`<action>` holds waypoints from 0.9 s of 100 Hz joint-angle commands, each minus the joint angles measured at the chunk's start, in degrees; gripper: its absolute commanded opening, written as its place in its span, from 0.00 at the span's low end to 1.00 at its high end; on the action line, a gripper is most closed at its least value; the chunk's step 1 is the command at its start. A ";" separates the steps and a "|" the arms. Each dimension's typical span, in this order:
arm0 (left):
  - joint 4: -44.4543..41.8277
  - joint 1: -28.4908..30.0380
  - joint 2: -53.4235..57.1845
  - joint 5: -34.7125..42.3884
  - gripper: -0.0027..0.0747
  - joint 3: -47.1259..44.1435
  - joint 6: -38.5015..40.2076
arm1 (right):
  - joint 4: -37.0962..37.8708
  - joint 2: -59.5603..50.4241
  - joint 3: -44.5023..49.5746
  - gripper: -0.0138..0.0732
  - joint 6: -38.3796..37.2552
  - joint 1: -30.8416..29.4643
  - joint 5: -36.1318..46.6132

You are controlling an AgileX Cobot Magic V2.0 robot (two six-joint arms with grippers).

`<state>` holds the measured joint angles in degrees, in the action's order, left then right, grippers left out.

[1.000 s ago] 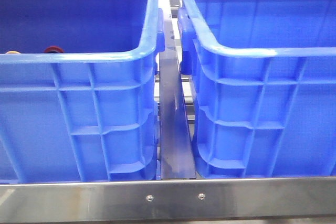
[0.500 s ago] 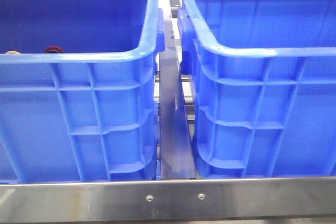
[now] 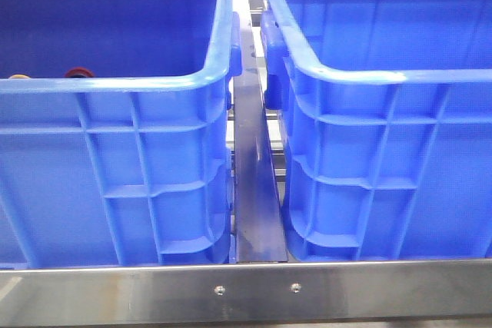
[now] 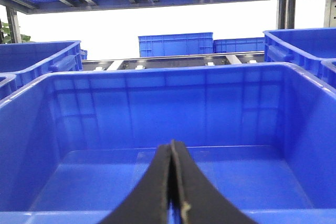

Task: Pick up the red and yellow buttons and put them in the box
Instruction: 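Move the left gripper over the push buttons in the nearer-left bin, then lower the left gripper and grasp a red-capped push button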

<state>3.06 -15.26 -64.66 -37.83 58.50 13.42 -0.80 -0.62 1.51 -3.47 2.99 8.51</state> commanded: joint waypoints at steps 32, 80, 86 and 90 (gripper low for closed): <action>-33.79 -15.35 -19.96 -5.10 0.84 13.59 34.71 | 0.48 -1.53 -0.60 0.04 0.21 -0.24 4.59; -37.21 -14.05 -28.82 -6.44 0.84 16.79 41.61 | 0.48 -1.53 -0.60 0.04 0.21 -0.24 4.59; -37.21 -13.36 -29.59 -6.20 0.84 17.09 41.61 | 0.48 -1.53 -0.60 0.04 0.21 -0.24 4.59; -37.18 -12.80 -29.92 -6.20 0.84 17.33 41.61 | 0.48 -1.53 -0.60 0.04 0.21 -0.24 4.59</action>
<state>-32.51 -29.16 -96.11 -45.68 73.53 54.19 -0.80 -0.62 1.51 -3.47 2.99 8.51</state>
